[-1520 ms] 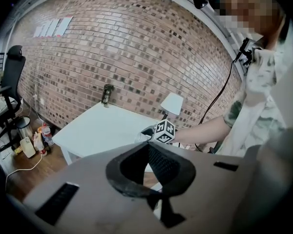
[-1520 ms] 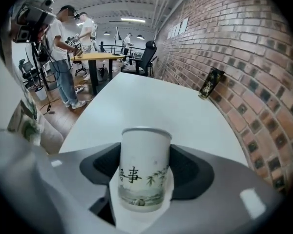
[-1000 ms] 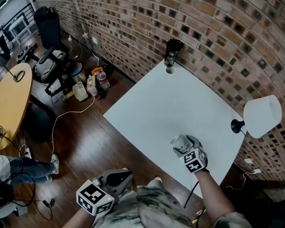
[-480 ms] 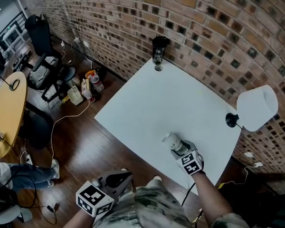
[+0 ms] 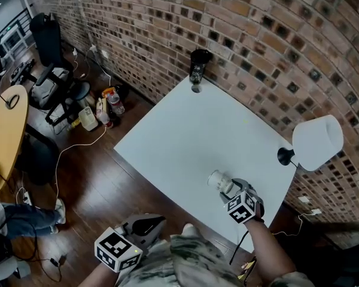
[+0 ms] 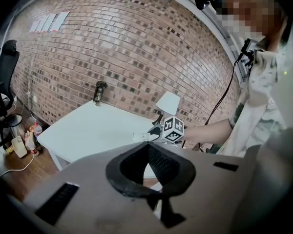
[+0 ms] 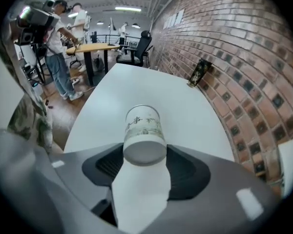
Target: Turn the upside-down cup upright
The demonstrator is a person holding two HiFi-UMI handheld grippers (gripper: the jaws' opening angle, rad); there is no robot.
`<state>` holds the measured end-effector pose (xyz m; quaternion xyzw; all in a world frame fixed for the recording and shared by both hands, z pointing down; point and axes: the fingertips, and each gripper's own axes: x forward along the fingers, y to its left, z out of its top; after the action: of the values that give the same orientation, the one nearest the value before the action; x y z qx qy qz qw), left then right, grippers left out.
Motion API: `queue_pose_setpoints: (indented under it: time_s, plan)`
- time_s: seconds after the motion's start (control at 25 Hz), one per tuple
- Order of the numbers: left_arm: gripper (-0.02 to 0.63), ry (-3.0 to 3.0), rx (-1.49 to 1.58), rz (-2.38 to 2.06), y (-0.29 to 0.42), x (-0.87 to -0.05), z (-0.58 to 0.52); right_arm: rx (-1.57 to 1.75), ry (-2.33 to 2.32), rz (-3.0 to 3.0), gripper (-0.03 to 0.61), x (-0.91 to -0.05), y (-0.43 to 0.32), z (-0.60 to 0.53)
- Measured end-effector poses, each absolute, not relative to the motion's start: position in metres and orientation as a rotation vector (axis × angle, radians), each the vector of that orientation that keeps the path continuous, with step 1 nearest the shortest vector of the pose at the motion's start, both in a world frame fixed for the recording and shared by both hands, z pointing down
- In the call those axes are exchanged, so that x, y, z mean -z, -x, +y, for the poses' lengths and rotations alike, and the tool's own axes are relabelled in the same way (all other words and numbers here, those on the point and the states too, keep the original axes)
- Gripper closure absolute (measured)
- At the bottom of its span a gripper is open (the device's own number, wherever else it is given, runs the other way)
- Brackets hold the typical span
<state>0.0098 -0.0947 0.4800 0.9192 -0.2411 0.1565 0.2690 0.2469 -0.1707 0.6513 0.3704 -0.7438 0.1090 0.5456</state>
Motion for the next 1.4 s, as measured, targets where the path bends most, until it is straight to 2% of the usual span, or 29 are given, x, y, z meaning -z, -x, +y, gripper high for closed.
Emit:
queue_pose_setpoints:
  time_s: [0.92,1.28,1.4]
  plan:
    - [0.607,-2.428,-0.276,-0.766,0.08,-0.487,-0.107,0.184,-0.192,-1.174,0.307,-0.653,-0.192,-0.219]
    - [0.607,-2.387,-0.257,-0.769,0.118,-0.498,-0.102,0.124,-0.152,-1.232,0.298,-0.662,-0.173,-0.224]
    - [0.607,-2.383,-0.256,-0.763,0.131,-0.501,-0.098,0.096,-0.187,-1.267,0.26,-0.661,-0.174,-0.225]
